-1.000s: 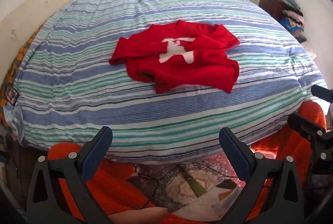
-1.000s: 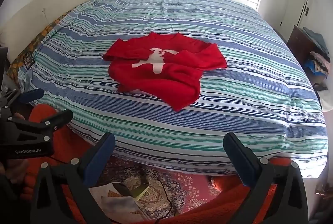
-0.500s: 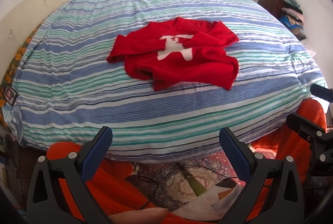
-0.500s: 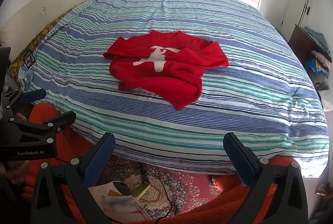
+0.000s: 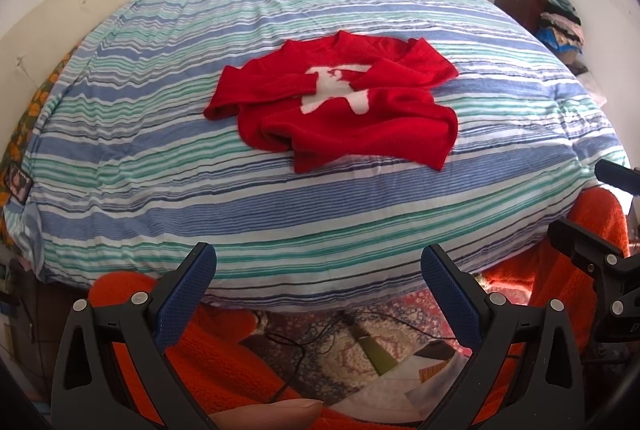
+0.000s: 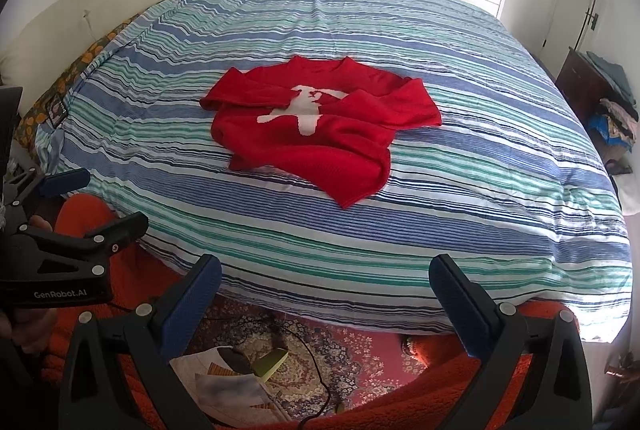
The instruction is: Fold small clothes
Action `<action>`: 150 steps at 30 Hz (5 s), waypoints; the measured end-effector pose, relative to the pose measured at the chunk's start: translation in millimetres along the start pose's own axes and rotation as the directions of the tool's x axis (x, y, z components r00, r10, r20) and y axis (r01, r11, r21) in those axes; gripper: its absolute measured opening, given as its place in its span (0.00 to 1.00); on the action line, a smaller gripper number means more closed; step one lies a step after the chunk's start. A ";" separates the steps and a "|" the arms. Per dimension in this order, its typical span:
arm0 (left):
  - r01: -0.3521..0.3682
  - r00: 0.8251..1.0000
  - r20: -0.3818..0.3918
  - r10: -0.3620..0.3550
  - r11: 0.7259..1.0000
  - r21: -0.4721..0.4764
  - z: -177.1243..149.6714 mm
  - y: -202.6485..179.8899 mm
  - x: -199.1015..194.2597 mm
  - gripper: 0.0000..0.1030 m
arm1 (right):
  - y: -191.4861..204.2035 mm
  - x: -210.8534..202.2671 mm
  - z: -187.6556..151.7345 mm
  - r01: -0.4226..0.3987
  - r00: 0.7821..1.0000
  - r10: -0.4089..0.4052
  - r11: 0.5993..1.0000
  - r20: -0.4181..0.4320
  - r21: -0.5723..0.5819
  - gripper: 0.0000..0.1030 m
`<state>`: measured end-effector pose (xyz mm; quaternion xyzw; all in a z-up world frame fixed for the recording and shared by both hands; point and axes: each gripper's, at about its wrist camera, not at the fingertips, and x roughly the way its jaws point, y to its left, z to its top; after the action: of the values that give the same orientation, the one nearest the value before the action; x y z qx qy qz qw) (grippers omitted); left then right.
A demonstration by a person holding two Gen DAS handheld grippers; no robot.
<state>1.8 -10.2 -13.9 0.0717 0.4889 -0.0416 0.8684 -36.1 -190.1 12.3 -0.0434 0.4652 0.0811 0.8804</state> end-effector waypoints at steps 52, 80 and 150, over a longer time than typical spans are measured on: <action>-0.007 1.000 -0.009 0.007 1.000 0.026 0.0 -7.6 5.0 0.99 | 7.7 15.8 -1.3 -0.010 0.999 0.009 1.000 -0.041 -0.024 0.99; -0.086 0.994 -0.077 0.078 0.990 -0.114 2.7 39.9 32.8 0.99 | -8.5 266.6 202.4 -0.059 0.995 0.042 0.976 -0.085 -0.208 0.39; 0.307 0.950 -0.019 -0.313 0.941 -0.144 -2.7 77.4 90.7 0.06 | -170.8 182.8 -10.4 -0.615 0.752 0.634 0.573 0.183 0.541 0.07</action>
<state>57.6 66.4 -86.3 -0.0661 0.5137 -0.1420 0.8436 88.0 -340.9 -144.5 0.3872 0.4657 0.2421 0.7580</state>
